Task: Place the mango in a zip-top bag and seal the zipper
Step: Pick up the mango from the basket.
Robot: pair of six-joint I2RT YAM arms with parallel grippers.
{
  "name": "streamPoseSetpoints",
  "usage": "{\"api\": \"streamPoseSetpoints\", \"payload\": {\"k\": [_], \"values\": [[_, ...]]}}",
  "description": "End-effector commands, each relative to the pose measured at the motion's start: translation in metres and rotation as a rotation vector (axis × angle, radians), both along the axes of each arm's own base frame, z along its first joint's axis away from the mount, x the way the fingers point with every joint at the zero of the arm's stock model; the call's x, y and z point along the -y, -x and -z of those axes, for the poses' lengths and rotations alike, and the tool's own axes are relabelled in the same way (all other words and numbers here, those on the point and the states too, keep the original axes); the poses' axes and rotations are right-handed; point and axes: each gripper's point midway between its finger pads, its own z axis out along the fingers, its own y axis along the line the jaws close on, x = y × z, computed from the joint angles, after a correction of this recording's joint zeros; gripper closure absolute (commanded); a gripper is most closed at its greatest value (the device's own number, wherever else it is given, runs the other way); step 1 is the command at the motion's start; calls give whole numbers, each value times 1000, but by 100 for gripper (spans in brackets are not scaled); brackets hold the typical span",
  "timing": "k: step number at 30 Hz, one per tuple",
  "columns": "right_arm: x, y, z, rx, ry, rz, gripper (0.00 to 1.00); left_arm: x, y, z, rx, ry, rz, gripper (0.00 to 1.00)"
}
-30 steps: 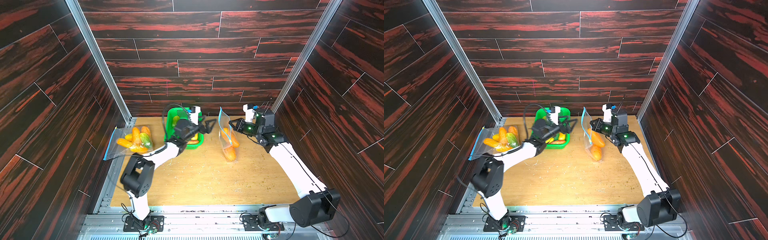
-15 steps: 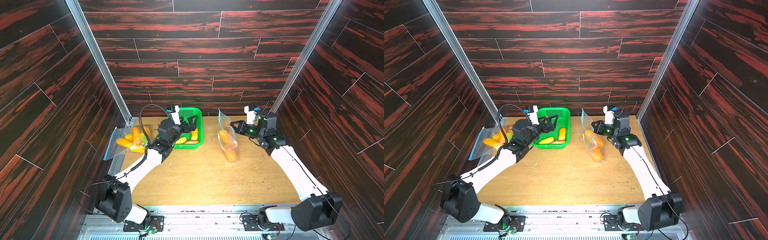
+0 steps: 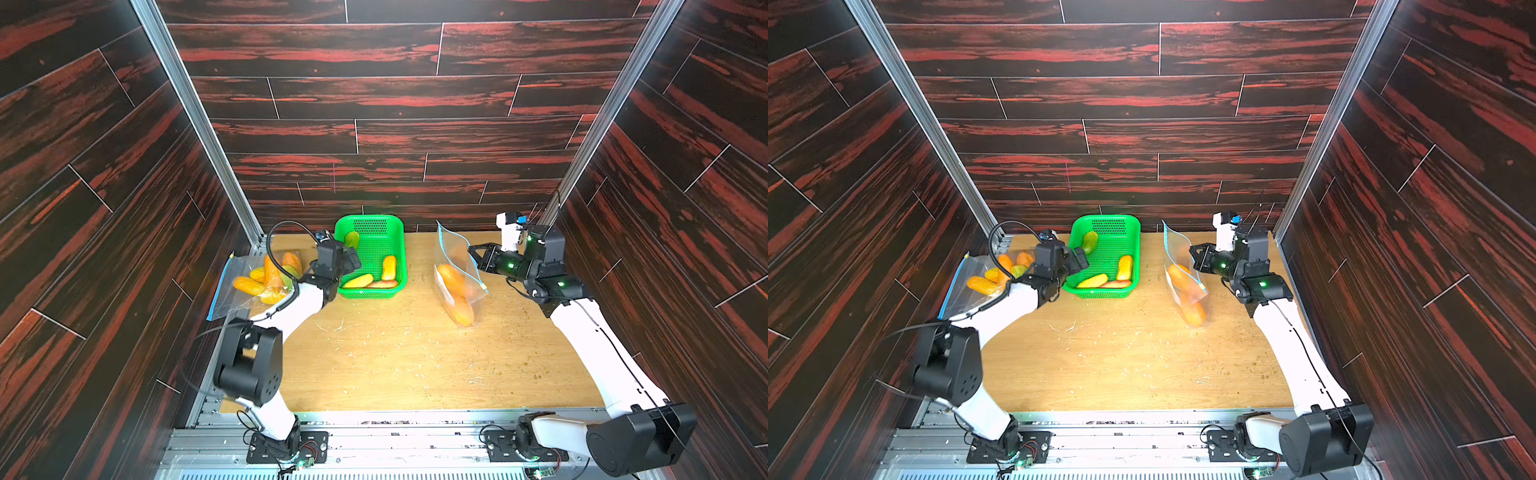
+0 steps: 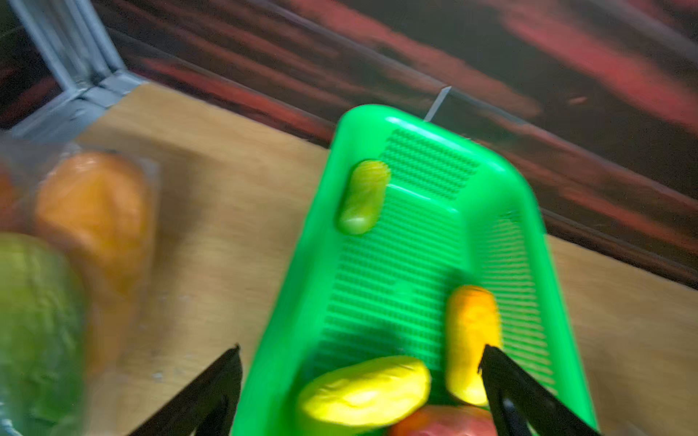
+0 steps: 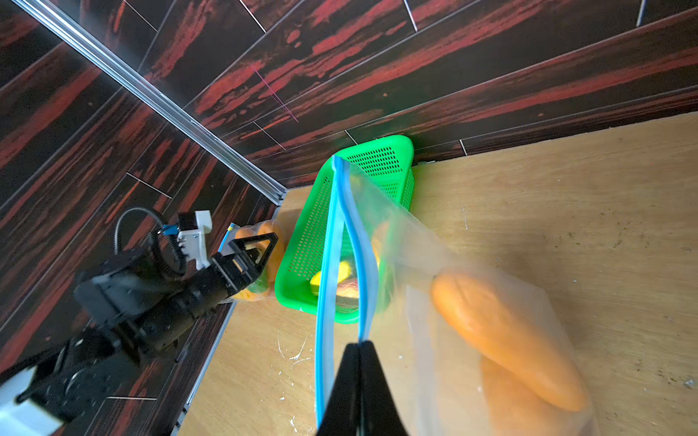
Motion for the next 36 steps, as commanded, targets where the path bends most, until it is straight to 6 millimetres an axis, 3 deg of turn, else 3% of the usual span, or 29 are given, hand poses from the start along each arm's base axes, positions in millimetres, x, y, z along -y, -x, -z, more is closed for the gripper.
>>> {"api": "streamPoseSetpoints", "payload": {"k": [1, 4, 6, 11, 13, 15, 17, 20, 26, 29, 36], "values": [[5, 4, 12, -29, 28, 13, 100, -7, -2, 19, -111, -102, -8, 0], [6, 5, 16, -39, 31, 20, 100, -8, -15, 37, -157, -102, 12, 0], [7, 6, 18, -39, 30, 22, 100, -8, -25, 36, -172, -82, 25, 1], [8, 5, 24, -50, 37, 21, 100, 34, -59, 24, -106, 20, 206, 13], [6, 6, 23, -52, 29, 8, 100, 50, -72, 31, -95, 36, 287, 19], [3, 8, 20, -48, 14, -6, 100, 54, -84, 45, -129, 19, 305, 27], [2, 9, 21, -46, 8, -12, 100, 51, -97, 65, -187, -14, 285, 26], [0, 12, 19, -46, 1, -28, 100, 41, -116, 78, -214, -58, 228, 24], [1, 16, 18, -39, 23, -39, 100, 16, -149, 83, -207, -158, 74, 13], [2, 18, 20, -42, 28, -40, 100, 10, -158, 93, -238, -196, 33, 13], [0, 17, 23, -46, 30, -48, 100, 19, -165, 122, -256, -150, 53, 15]]}}
